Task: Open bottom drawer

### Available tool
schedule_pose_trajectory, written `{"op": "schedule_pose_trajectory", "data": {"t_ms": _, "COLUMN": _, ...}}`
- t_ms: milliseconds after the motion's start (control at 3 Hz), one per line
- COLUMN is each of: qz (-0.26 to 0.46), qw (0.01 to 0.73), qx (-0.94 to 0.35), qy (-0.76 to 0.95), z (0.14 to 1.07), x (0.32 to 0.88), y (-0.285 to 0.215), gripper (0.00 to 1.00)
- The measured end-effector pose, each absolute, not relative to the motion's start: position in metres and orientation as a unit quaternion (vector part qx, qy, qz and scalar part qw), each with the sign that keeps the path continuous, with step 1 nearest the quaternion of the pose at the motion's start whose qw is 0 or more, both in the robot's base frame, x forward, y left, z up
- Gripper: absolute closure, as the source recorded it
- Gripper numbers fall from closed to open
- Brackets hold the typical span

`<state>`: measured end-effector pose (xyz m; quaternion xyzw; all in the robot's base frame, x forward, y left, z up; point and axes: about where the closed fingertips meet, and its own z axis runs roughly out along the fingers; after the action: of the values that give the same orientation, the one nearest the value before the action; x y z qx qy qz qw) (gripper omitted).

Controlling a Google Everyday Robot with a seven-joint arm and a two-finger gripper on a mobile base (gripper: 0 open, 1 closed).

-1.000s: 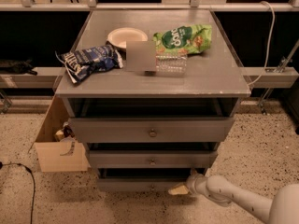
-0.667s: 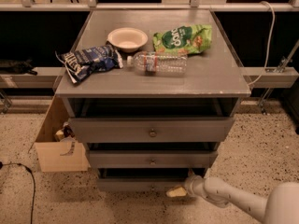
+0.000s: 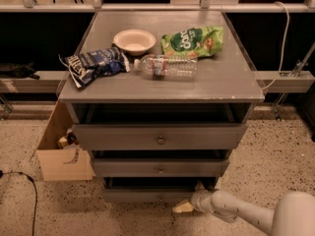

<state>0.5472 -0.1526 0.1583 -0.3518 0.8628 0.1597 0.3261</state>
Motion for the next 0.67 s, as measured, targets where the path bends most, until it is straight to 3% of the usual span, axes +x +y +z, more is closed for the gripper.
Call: {"op": "schedule_pose_trajectory", "data": {"t_ms": 667, "qz": 0.169, "qw": 0.315, "qx": -0.338, "qy": 0.870, "z": 0.1692, "x": 0.5348, "y": -0.1619, "gripper": 0.00}}
